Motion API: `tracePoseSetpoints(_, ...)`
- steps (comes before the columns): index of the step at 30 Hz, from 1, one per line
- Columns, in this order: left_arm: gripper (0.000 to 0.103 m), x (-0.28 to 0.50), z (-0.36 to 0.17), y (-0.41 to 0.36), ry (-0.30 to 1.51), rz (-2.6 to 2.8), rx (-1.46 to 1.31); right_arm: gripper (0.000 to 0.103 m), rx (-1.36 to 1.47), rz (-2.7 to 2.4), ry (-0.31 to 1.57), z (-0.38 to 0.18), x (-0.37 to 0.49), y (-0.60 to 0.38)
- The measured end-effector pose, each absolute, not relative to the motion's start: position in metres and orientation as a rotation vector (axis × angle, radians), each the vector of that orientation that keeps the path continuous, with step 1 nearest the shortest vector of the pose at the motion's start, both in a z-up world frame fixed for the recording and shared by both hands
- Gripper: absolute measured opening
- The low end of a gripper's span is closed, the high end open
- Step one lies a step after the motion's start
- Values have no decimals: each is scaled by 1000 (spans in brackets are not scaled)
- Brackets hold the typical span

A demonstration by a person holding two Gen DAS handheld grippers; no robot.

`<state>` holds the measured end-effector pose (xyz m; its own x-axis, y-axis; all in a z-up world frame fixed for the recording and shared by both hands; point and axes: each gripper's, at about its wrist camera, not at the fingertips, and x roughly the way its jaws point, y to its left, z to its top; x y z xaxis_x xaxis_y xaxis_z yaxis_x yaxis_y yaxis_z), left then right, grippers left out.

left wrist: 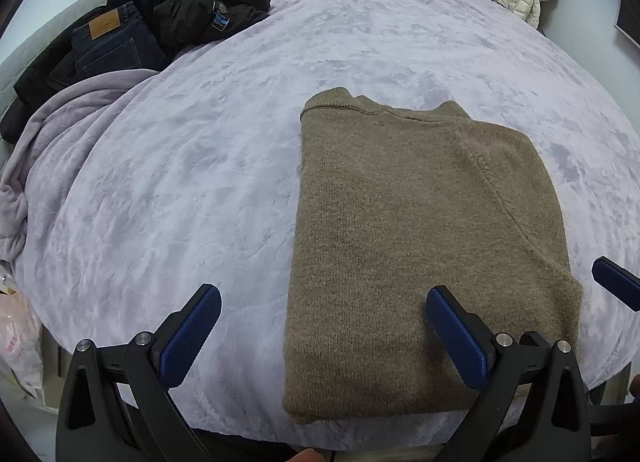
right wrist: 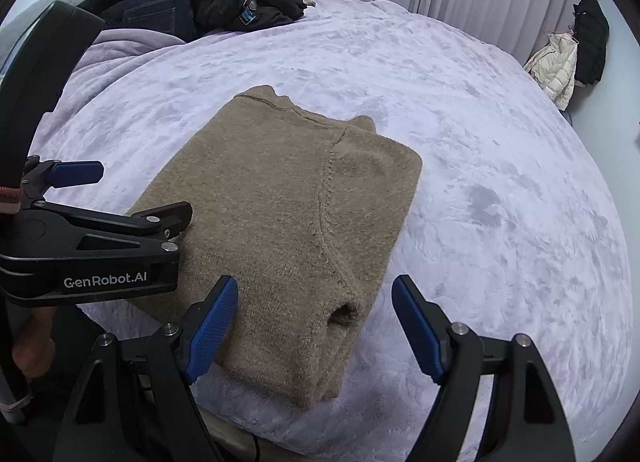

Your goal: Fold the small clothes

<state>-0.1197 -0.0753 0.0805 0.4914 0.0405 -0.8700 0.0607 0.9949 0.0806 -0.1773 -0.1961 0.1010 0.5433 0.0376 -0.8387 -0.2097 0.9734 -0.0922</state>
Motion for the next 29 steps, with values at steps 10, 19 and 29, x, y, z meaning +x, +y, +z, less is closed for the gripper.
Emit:
tracePoseSetpoints(10, 103, -124, 85, -79, 1048, 4, 117, 82, -203, 189, 959, 105, -181, -191)
tracePoseSetpoints(19, 103, -126, 89, -88, 1043, 5, 133, 82, -176, 195, 942, 107, -183, -201)
tracePoseSetpoints(29, 103, -129, 97, -104, 1015, -2, 98, 82, -113, 183, 924, 106, -187, -228)
